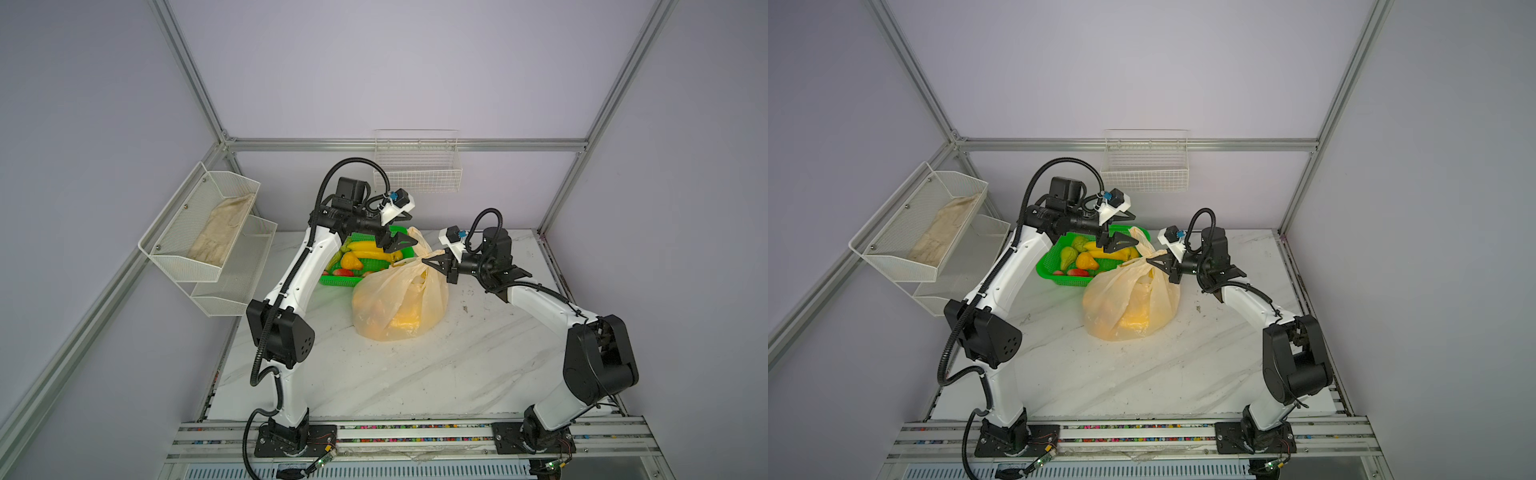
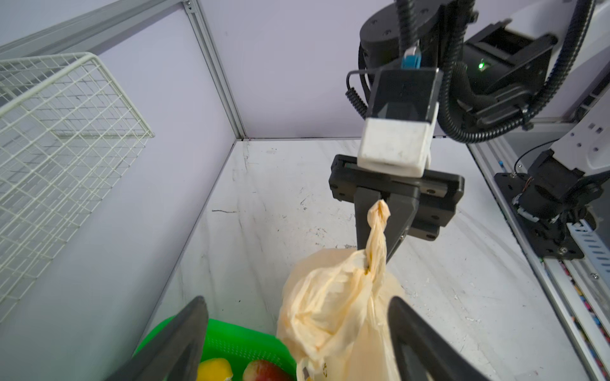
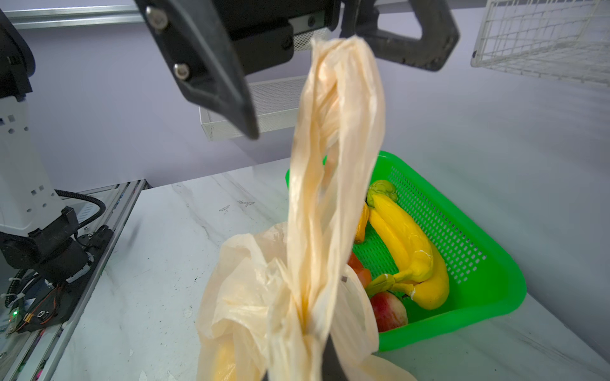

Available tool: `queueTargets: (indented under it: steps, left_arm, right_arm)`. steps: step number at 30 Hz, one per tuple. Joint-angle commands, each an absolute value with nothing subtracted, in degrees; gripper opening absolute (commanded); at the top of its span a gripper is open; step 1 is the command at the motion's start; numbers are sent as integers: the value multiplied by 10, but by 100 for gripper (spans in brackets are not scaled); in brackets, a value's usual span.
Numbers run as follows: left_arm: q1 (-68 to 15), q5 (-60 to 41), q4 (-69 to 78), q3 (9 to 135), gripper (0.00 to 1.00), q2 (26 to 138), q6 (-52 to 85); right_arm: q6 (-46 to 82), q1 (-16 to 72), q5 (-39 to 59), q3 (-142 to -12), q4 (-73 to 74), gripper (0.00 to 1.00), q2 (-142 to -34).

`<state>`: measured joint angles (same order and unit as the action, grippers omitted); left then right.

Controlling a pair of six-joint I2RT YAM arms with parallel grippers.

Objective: Place the fake fruits into the plastic bag and tie a complex knot

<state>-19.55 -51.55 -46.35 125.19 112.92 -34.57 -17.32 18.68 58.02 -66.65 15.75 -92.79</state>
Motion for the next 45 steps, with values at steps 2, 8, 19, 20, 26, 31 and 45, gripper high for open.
queueTargets:
  steps: [2,8,19,20,26,31,45]
  left_arm:
    - [-198,-540,-464,1304,71,1133,-316]
    - [-198,-532,-465,1301,66,1131,-315]
    - [-199,-534,-465,1294,39,1131,-309]
    - [-199,-535,-465,1294,35,1130,-309]
    - [-200,-522,-464,1286,0,1115,-296]
    - [-201,-480,-416,1231,0,1074,-260]
    - [-232,-269,-164,888,0,882,-163]
  right_arm:
    - [-187,187,584,-681,150,0,-906]
    - [-183,188,583,-680,160,0,-906]
    - [-177,188,568,-675,174,0,-899]
    - [-176,188,566,-675,175,0,-898]
    - [-147,187,543,-660,210,0,-892]
    - [-105,188,510,-651,234,0,-894]
    - [27,189,408,-635,252,0,-889]
